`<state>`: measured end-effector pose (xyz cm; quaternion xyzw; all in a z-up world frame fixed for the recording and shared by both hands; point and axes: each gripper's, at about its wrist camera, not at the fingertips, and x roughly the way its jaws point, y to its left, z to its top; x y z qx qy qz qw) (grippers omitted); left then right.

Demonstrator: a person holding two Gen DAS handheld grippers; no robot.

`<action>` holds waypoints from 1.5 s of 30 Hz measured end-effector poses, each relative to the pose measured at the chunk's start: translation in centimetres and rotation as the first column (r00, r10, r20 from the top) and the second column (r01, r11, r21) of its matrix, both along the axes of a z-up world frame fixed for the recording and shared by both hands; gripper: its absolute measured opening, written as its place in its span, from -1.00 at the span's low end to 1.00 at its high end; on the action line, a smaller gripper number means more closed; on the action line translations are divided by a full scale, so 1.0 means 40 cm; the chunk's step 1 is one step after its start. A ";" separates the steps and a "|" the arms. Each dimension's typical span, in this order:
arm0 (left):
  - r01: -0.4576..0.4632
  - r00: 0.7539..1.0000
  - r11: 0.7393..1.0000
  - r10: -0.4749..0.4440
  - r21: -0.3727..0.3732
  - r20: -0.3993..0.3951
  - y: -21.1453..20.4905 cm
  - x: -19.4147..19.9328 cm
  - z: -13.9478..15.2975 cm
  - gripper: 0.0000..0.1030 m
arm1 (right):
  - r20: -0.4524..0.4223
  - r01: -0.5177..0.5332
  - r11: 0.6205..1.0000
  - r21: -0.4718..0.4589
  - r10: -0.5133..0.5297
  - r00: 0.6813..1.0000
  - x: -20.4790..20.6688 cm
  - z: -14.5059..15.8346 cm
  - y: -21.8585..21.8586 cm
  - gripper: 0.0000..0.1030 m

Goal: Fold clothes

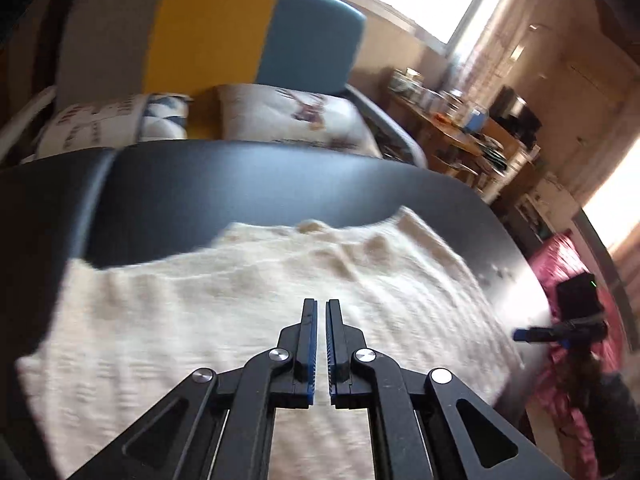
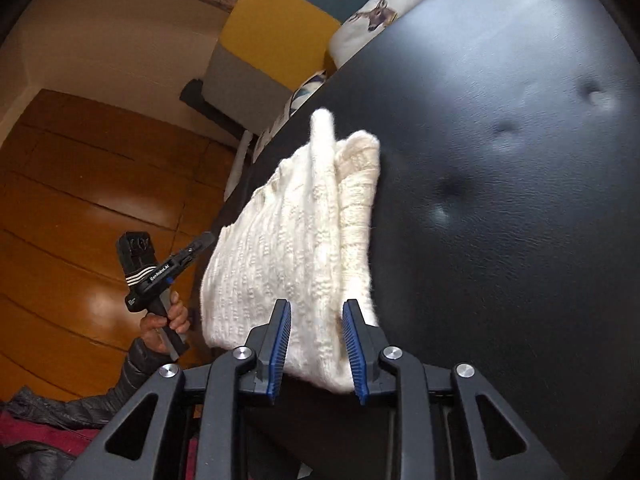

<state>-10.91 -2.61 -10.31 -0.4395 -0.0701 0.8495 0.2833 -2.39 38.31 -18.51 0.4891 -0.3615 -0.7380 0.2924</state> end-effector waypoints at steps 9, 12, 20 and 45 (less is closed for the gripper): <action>0.409 0.911 0.909 -0.402 -0.082 0.090 0.324 0.071 -0.081 -0.89 | 0.105 -0.296 0.948 -0.113 0.308 0.946 -0.054 -0.048 -0.102 -0.40; 0.454 0.885 0.890 -0.444 -0.050 0.139 0.313 0.095 -0.109 -0.89 | 0.114 -0.393 0.911 -0.124 0.406 0.907 -0.028 -0.044 -0.133 -0.40; 0.465 0.873 0.885 -0.457 -0.012 0.170 0.305 0.121 -0.075 -0.89 | 0.132 -0.508 0.860 -0.048 0.509 0.850 -0.019 -0.080 -0.281 -0.40; 0.362 0.930 0.932 -0.362 0.020 0.061 0.398 0.065 -0.026 -0.60 | 0.031 -0.162 0.987 0.021 0.161 0.986 0.108 0.004 -0.074 -0.44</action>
